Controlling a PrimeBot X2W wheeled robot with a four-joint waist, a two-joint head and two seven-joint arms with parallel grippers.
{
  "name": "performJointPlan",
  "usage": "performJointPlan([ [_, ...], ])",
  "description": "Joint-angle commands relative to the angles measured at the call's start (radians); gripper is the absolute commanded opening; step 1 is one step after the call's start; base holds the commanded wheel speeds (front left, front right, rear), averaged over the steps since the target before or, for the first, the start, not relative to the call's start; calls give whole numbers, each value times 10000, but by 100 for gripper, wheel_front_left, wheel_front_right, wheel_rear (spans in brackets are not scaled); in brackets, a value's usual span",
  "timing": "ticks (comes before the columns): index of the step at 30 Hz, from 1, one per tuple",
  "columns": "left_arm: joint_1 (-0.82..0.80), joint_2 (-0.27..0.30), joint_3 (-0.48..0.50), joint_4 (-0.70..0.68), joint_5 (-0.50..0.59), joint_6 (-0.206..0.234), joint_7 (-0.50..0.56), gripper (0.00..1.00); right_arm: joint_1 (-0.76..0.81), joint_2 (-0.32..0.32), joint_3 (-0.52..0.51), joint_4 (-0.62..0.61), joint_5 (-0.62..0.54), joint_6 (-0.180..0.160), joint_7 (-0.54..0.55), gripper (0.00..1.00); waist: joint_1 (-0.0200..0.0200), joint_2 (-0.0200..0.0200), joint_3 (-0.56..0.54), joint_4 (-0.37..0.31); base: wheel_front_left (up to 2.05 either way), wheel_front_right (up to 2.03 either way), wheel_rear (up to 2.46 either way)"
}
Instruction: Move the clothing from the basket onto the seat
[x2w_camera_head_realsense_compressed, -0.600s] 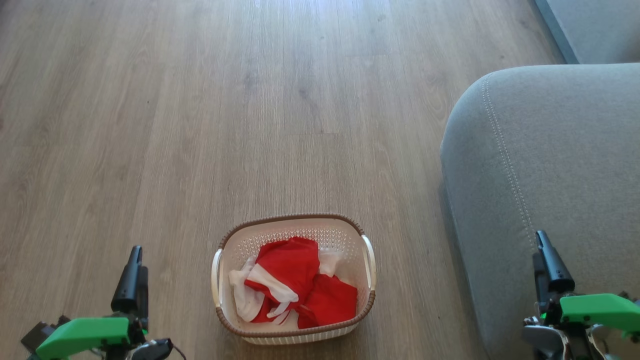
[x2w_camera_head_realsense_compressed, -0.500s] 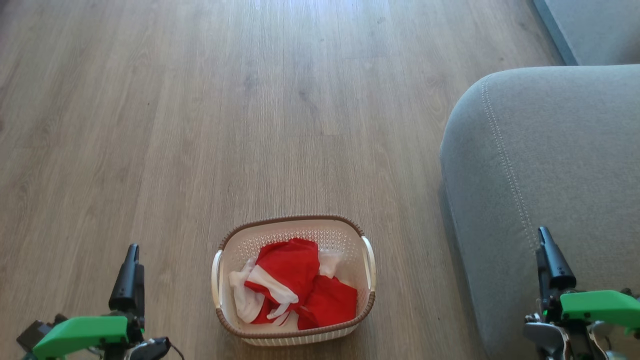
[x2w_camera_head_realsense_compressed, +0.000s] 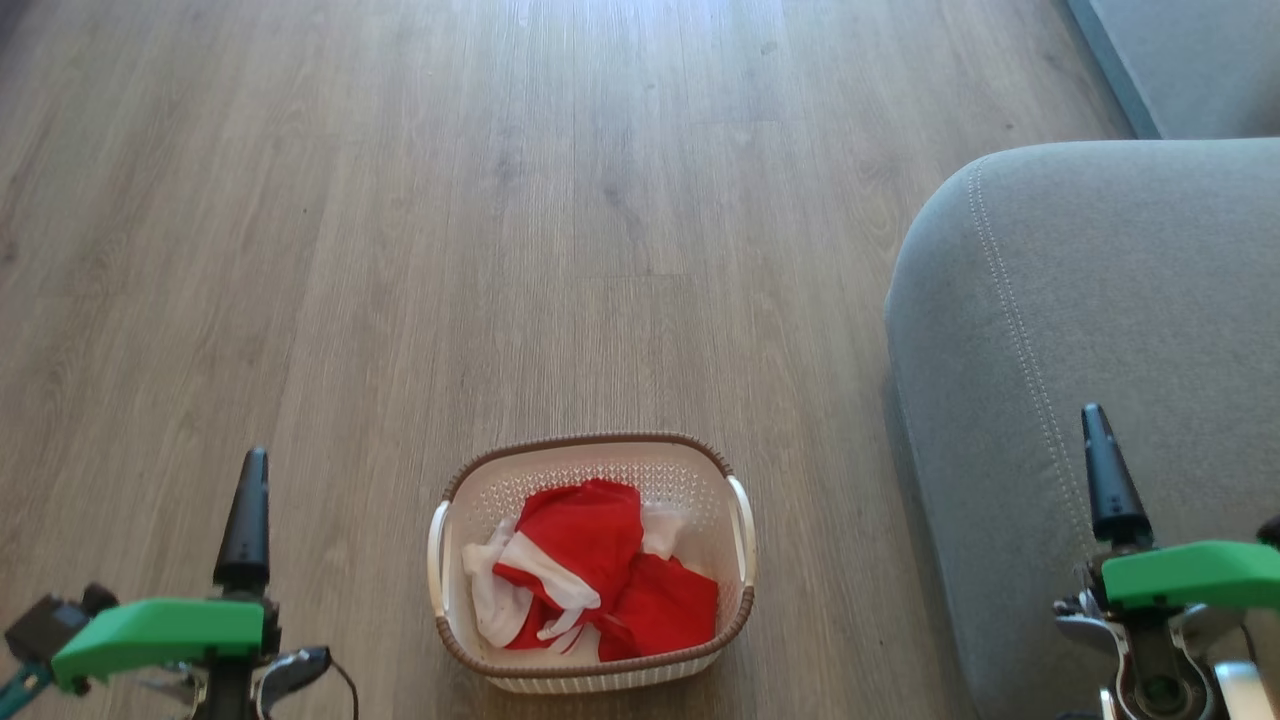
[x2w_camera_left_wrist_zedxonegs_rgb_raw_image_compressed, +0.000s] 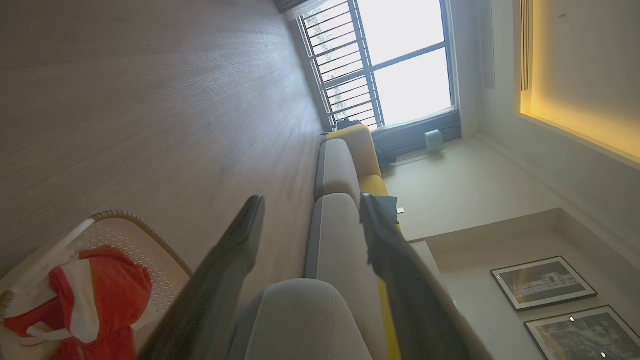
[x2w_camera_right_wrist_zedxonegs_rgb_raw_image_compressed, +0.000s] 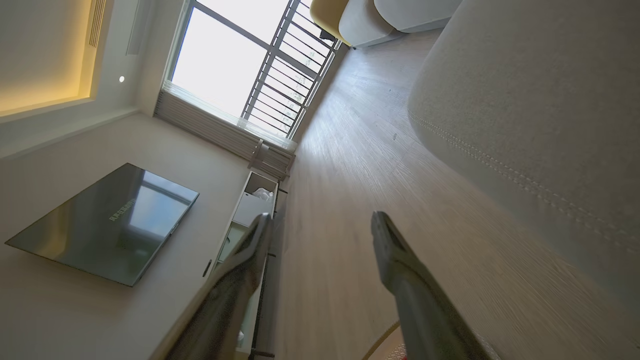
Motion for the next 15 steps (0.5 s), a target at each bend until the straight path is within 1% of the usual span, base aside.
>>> performJointPlan([
  [1,-612,93,111,-527,331,27,-96,100,-667,-65,82,-502,-331,2,-127,100,0,-1,7,11,0,0,0],
  [4,-594,97,-178,-991,1084,235,-183,100,-714,-69,218,-783,-922,2,-216,100,0,-1,21,36,0,0,0],
  [15,-736,111,-1346,-2189,3552,1546,-505,100,-820,-84,564,-1664,-3021,2,-543,100,0,-1,105,205,0,0,0],
])
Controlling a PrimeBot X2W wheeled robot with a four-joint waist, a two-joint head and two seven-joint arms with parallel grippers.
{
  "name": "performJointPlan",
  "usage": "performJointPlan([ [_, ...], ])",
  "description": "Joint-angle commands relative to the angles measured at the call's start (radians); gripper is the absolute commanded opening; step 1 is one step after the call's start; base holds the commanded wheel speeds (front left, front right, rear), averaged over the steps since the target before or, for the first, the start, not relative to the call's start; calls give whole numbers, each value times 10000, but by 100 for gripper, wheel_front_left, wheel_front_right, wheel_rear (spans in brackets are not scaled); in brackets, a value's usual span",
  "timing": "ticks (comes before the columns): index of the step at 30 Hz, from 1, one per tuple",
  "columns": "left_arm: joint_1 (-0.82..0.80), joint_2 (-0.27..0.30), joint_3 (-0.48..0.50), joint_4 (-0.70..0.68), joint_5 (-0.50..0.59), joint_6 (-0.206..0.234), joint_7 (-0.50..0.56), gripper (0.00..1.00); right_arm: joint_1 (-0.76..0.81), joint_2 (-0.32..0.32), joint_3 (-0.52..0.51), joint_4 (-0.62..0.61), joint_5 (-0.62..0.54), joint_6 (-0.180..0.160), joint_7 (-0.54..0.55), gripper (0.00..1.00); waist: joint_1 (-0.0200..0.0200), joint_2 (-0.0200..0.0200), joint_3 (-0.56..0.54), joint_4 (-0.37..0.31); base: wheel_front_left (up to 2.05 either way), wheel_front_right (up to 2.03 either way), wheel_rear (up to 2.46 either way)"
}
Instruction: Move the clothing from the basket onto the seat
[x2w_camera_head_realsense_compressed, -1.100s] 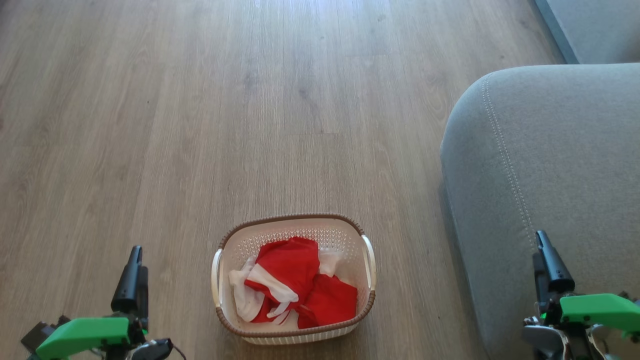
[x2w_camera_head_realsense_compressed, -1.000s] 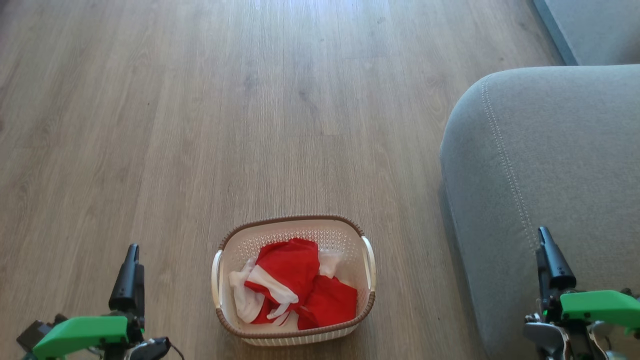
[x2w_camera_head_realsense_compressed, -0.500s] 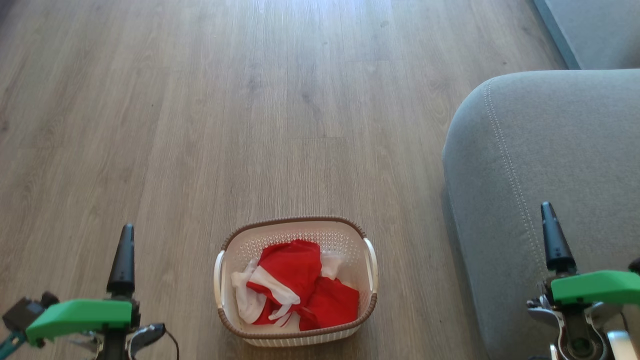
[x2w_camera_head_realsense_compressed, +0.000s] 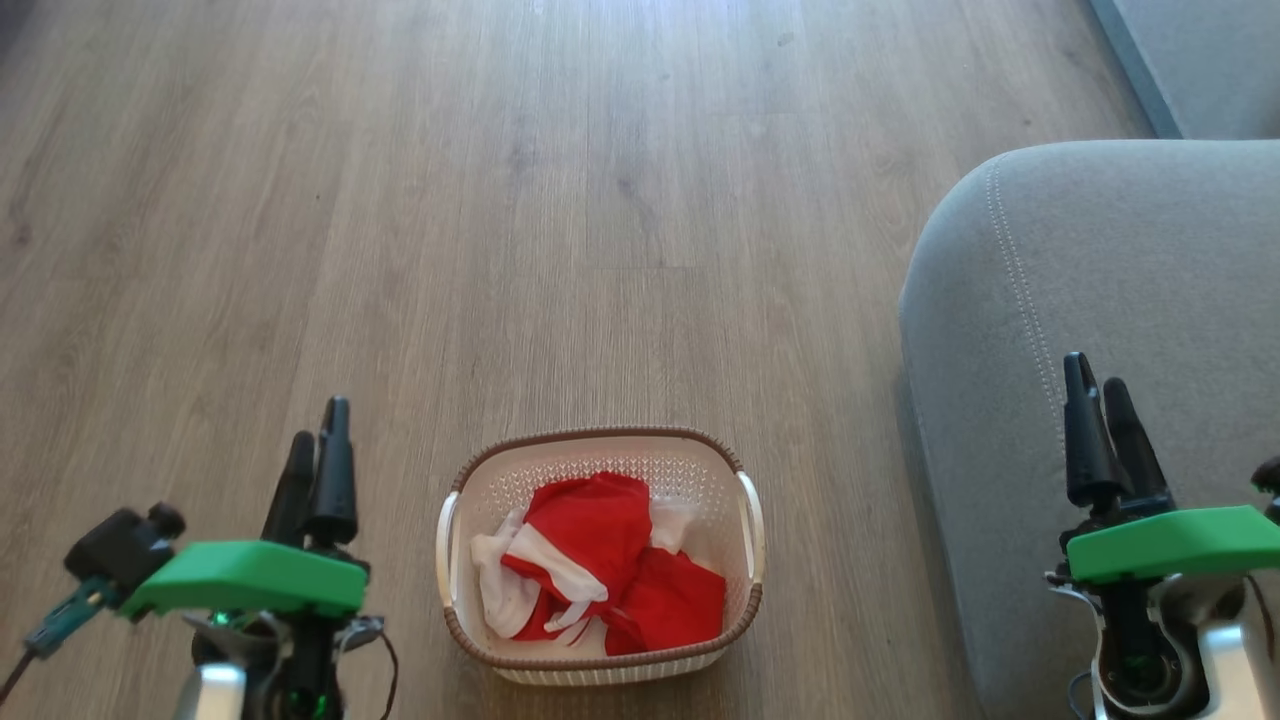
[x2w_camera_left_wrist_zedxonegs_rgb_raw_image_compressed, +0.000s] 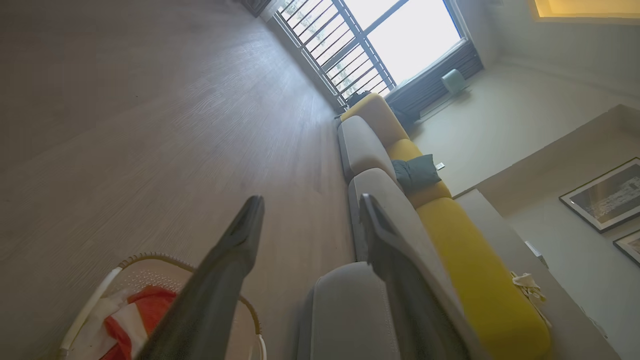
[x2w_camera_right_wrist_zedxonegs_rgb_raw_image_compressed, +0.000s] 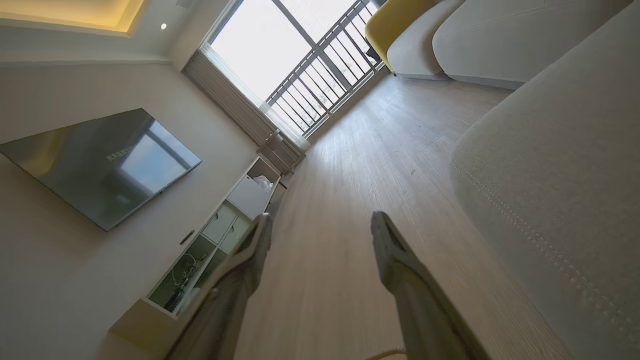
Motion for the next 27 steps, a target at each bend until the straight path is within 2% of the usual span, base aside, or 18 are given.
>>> performJointPlan([
  [1,-658,93,15,-498,396,104,-114,100,-656,-84,177,-531,-397,2,-135,100,0,-1,9,22,0,0,0],
  [7,-740,101,-687,-651,1778,849,-290,100,-760,-101,380,-857,-1470,2,-314,100,0,-1,46,94,0,0,0],
  [12,-847,108,-1221,-630,2823,1018,-436,100,-770,-107,465,-1009,-2201,2,-463,100,0,-1,46,132,0,0,0],
  [16,-915,167,-1564,-623,3541,1323,-553,100,-689,-110,529,-841,-2634,2,-582,100,0,-1,14,136,0,0,0],
  [27,-1033,283,-1833,-1035,4922,2643,-874,100,-768,-237,914,-1038,-4158,2,-908,100,0,-1,-11,143,0,0,0],
])
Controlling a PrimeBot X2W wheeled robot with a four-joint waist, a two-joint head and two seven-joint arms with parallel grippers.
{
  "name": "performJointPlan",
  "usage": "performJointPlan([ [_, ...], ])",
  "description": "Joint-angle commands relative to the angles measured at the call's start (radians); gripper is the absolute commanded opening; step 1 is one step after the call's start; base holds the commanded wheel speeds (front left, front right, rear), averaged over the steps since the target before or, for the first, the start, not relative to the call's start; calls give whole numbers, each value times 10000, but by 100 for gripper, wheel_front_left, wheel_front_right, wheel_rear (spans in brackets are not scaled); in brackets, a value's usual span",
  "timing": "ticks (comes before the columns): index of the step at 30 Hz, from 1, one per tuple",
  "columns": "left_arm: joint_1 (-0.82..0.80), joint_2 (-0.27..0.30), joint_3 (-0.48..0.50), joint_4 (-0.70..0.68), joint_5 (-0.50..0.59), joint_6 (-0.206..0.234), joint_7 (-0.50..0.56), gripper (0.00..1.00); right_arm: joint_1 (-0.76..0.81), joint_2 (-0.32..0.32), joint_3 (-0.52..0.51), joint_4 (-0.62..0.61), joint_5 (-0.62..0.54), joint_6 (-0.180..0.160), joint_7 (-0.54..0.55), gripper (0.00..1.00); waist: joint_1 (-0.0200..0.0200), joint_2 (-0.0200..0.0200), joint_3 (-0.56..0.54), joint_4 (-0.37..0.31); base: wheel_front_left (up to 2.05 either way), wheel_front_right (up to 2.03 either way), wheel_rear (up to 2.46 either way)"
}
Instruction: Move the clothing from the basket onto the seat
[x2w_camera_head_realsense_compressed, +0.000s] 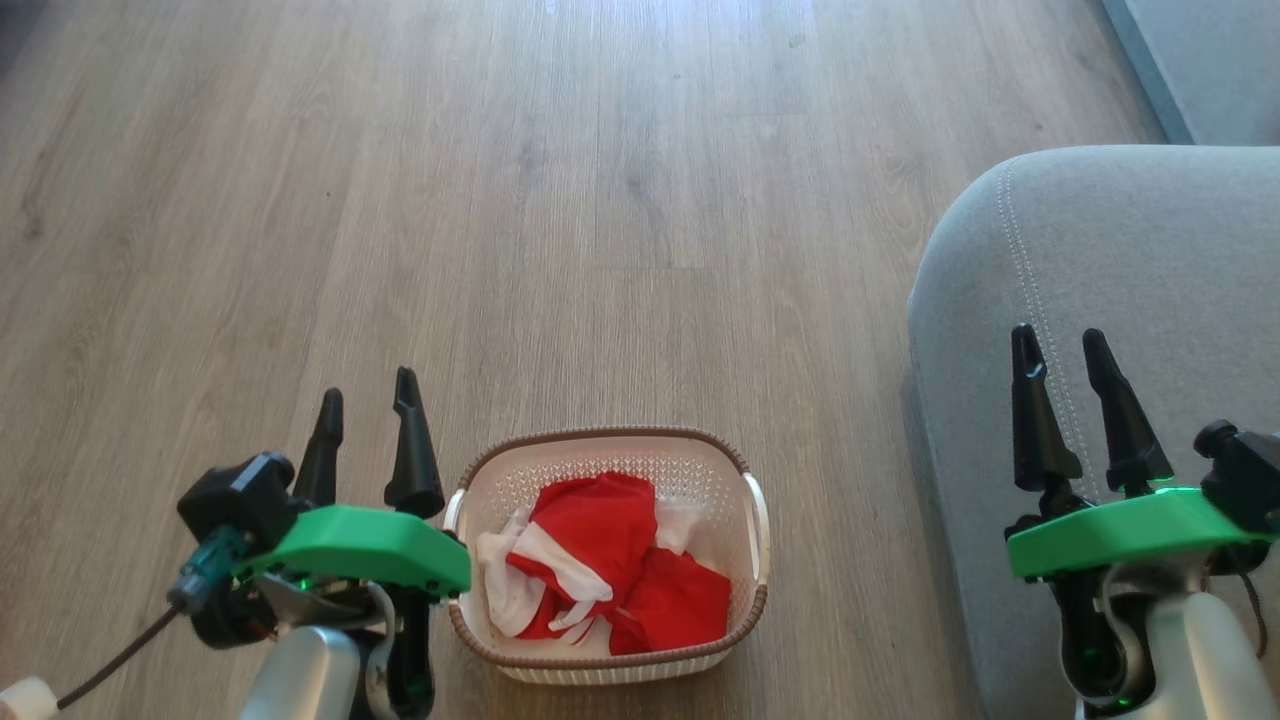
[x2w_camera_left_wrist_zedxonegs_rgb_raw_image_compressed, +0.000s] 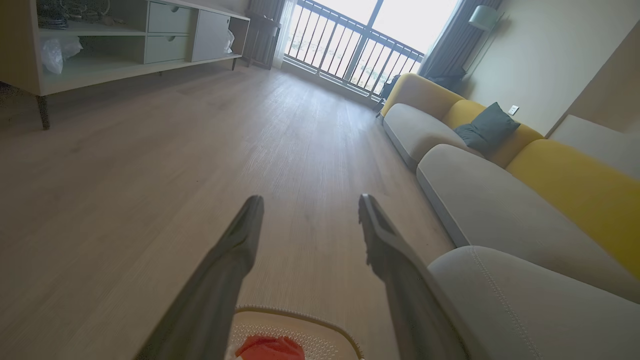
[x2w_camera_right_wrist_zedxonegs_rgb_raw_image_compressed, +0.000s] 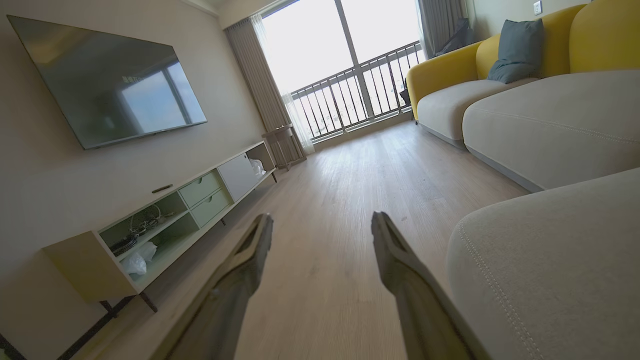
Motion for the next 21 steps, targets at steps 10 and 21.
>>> performJointPlan([
  [10,-787,493,-325,-1125,1747,1767,-417,100,-617,-209,458,-759,-1569,2,-426,100,0,0,-31,31,0,0,0],
  [21,-461,163,-290,-83,1553,712,-739,100,-355,-120,279,-245,-1921,2,-753,100,0,0,-92,43,0,0,0],
])
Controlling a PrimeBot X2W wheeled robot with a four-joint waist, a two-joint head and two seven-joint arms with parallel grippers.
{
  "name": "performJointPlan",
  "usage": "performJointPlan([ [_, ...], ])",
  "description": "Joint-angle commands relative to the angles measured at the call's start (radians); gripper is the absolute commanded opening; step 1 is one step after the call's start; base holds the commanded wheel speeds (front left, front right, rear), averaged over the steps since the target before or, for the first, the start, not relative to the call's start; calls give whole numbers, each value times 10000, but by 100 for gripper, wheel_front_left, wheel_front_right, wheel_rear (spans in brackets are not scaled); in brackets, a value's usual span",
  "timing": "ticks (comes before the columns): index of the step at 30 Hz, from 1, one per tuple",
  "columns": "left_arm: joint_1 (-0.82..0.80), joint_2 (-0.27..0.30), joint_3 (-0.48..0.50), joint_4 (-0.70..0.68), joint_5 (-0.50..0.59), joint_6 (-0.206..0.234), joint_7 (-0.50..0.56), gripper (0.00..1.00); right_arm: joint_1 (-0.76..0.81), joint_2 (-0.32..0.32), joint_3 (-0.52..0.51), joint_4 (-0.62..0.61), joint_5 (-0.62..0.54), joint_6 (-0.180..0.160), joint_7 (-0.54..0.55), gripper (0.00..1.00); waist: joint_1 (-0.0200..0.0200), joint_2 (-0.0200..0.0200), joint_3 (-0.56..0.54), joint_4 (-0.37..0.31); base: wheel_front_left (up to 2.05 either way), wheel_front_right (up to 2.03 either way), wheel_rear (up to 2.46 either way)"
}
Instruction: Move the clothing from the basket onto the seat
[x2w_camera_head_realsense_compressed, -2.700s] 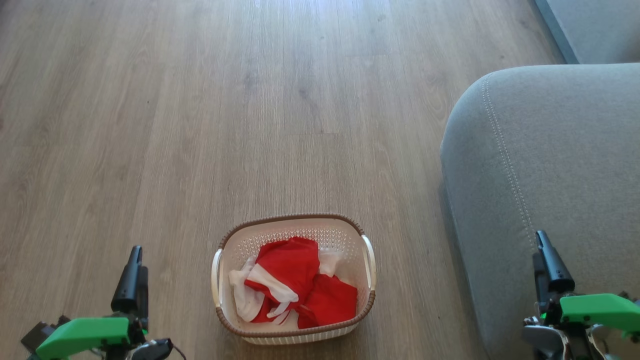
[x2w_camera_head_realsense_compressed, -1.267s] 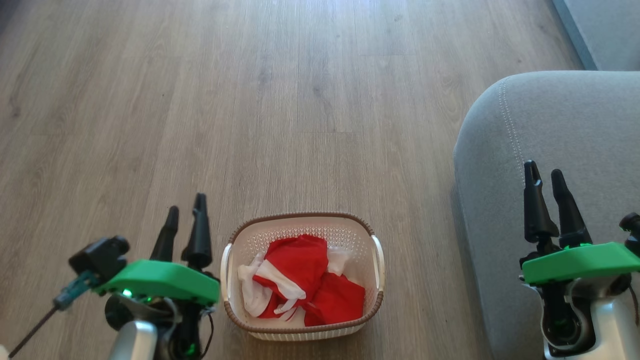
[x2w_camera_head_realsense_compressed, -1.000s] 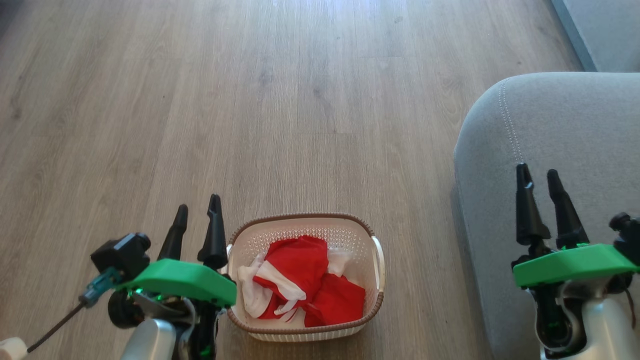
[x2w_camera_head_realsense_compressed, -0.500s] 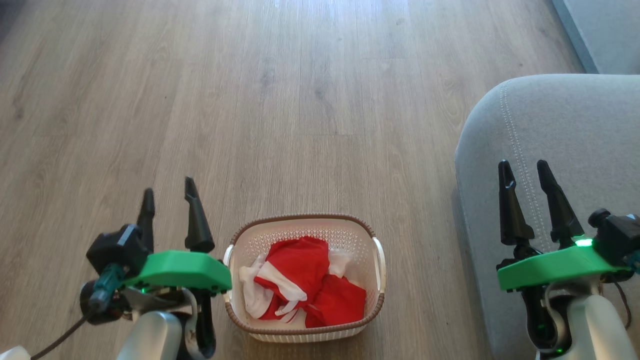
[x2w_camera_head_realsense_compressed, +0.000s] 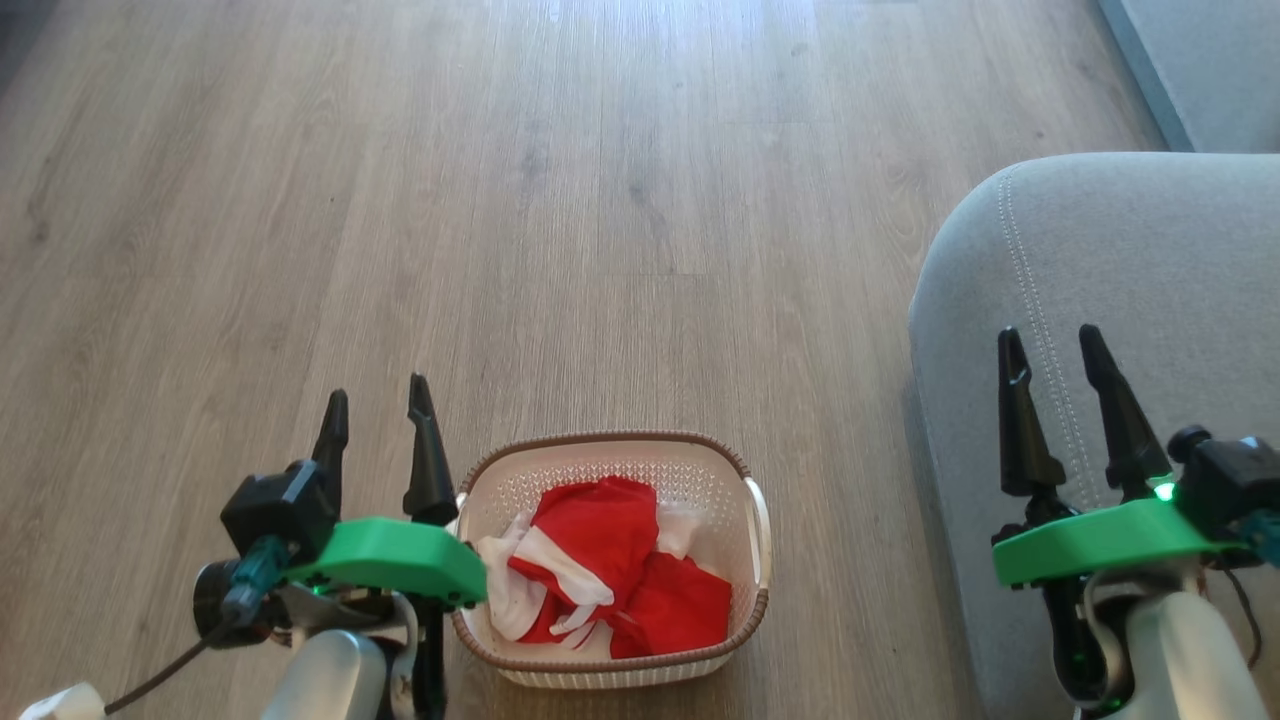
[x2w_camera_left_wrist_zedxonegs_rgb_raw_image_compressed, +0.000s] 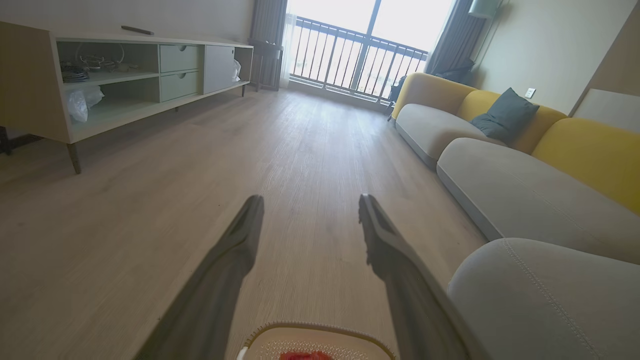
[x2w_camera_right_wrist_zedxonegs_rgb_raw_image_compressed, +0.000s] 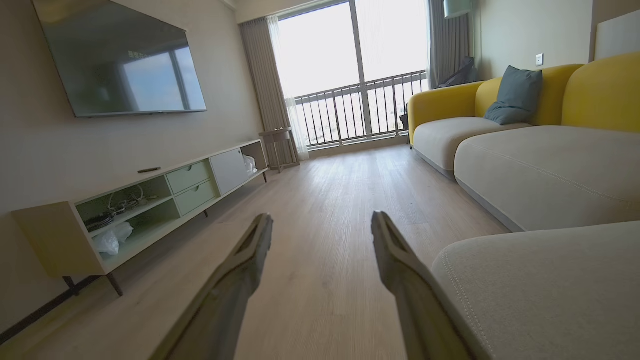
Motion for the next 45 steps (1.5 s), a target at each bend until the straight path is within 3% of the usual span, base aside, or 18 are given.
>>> performJointPlan([
  [1,-337,-43,411,-219,282,-164,-157,100,-271,-98,166,-265,-302,0,-150,100,0,-1,2,-1,0,0,0],
  [6,-226,-132,655,541,626,-734,-303,100,-168,-93,203,312,-786,0,-299,100,0,-1,10,-24,0,0,0],
  [17,-281,-124,-31,2077,1091,-867,-653,100,-240,-106,252,1255,-2049,0,-655,100,0,-1,113,-87,0,0,0],
  [23,-326,-124,-88,2215,882,-1153,-657,100,-259,-105,248,1356,-2053,0,-659,100,0,-1,99,-56,0,0,0],
  [34,-326,-125,-155,2332,832,-1299,-657,100,-329,-105,345,1059,-1907,0,-659,100,0,-1,360,-170,0,0,0],
  [38,-384,-125,-265,2576,743,-1369,-657,100,-351,-105,330,1117,-2011,0,-659,100,0,-1,839,-352,0,0,0],
  [45,-1330,-125,-831,3953,730,-1343,-657,100,-903,-205,298,1222,-2231,0,-659,100,0,-1,2675,-872,0,0,0],
])
